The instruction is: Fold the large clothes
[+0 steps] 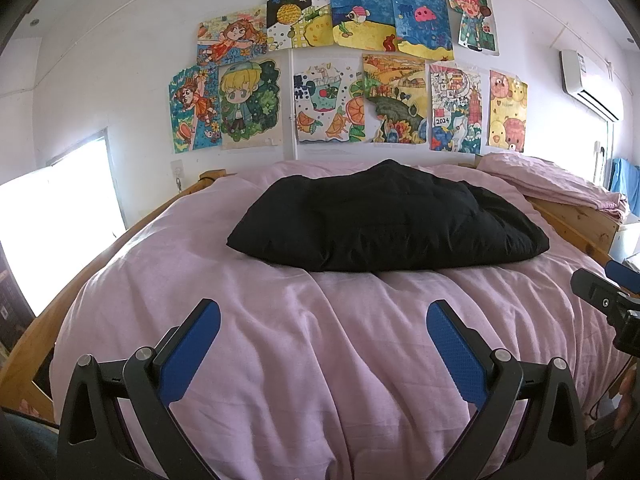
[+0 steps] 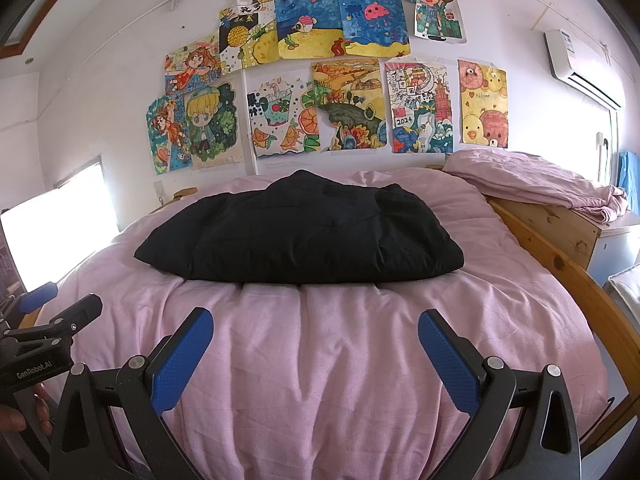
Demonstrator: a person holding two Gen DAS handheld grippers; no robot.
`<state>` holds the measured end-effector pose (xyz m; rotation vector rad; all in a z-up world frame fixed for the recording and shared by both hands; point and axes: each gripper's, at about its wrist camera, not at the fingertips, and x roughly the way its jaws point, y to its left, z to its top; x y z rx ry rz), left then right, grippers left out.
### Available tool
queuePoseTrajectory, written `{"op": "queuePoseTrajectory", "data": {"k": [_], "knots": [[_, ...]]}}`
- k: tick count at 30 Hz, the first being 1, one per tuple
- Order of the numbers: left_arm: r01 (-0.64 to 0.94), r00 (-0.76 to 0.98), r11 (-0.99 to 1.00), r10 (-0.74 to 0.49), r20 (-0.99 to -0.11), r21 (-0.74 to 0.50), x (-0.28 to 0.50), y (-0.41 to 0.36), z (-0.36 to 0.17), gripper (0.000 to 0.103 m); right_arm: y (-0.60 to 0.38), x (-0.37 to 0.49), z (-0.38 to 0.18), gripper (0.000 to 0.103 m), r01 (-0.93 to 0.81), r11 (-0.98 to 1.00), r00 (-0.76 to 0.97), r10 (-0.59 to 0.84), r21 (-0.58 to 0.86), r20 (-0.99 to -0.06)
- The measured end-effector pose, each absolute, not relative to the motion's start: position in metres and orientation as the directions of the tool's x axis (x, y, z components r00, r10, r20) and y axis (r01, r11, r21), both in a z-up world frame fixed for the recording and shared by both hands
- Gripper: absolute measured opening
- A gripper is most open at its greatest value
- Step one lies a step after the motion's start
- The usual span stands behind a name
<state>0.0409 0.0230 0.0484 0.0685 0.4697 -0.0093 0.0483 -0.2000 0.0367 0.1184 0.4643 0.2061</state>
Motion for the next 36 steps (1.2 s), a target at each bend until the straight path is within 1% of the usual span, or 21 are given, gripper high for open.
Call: {"op": "queuePoseTrajectory", "data": {"k": [36], "knots": [[0.029, 0.891, 0.997, 0.006, -0.453, 0.069, 0.0409, 0.0249, 0.0479, 0.101, -0.1976, 0.0477, 0.0370, 0.103, -0.167, 0.972, 0.873, 0.222, 0.163, -0.433]]}}
